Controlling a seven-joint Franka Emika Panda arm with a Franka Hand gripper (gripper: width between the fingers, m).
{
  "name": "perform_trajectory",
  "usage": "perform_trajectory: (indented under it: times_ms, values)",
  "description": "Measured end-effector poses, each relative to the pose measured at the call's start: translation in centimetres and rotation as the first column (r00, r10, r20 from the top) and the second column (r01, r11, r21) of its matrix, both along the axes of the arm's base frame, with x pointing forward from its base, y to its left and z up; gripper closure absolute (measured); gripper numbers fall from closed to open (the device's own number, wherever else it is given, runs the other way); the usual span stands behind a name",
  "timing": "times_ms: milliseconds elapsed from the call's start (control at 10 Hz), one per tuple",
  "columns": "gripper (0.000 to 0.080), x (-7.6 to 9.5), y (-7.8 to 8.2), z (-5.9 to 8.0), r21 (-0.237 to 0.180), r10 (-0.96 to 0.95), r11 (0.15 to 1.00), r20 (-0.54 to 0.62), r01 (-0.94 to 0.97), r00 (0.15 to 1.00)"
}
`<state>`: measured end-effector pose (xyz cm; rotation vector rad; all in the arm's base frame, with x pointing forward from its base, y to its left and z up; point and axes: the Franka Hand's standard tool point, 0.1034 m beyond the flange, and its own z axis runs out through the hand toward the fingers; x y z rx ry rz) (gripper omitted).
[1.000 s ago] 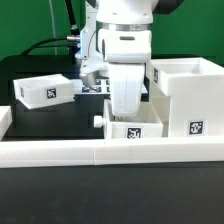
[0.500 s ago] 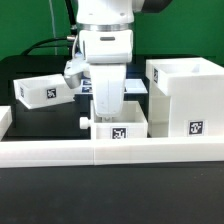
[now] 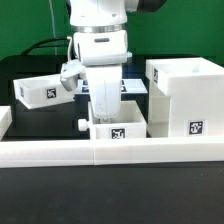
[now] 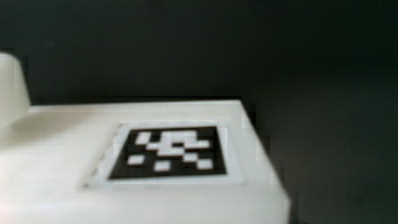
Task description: Assemble drawer
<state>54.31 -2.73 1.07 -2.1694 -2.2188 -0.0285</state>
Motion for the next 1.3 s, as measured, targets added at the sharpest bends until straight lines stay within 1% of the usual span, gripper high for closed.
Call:
perform_trajectory:
  times_ms: [200, 700, 800, 900, 1300]
  values:
    - [0.0758, 0.1, 1.1, 0.0, -0.005, 0.021, 1.000, 0.002, -0.021, 1.000]
    - [0.0758, 0.0, 1.2, -0.1, -0.006, 0.021, 1.000, -0.001, -0.021, 1.000]
    - [0.0758, 0.3, 1.6, -0.1, -0.005, 0.031, 1.000, 0.001, -0.031, 1.000]
    - [0.0758, 0.4, 2.0, 0.1, -0.004, 0.038, 0.999, -0.026, -0.038, 0.999]
    - [0.0758, 0.3, 2.3, 0.1, -0.003, 0.045, 0.999, -0.037, -0.045, 0.998]
